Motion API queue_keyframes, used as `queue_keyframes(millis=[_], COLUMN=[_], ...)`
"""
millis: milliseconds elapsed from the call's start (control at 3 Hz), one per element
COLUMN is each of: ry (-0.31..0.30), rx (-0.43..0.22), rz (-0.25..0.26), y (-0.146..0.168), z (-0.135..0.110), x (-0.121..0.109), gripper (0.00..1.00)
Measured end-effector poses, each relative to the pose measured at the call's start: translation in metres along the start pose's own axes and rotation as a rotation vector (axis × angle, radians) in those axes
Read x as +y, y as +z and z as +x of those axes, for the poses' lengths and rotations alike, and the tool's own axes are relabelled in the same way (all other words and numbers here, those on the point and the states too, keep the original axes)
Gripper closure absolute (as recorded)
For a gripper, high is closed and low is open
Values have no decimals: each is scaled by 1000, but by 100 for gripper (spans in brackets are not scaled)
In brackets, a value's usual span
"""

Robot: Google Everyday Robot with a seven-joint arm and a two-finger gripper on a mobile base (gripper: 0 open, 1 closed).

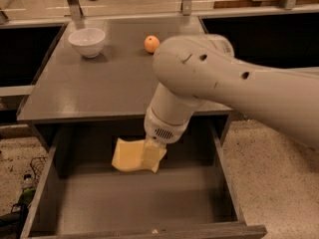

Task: Pick sponge from top drawer and place on counter

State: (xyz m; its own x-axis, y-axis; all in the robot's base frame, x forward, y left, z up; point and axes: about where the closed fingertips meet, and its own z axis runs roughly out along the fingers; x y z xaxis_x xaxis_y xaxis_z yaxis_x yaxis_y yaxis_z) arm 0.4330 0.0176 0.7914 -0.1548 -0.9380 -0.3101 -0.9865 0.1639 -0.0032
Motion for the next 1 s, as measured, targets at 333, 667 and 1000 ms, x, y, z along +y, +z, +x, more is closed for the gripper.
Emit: queue_keyframes(millis=[333, 667, 1000], ry=[-3, -2, 3], rx=[2, 0, -15], rz=[77, 78, 113], y=[-42, -42, -63], z=[-13, -13, -17], x=[-19, -20, -35], gripper=[100, 100, 100])
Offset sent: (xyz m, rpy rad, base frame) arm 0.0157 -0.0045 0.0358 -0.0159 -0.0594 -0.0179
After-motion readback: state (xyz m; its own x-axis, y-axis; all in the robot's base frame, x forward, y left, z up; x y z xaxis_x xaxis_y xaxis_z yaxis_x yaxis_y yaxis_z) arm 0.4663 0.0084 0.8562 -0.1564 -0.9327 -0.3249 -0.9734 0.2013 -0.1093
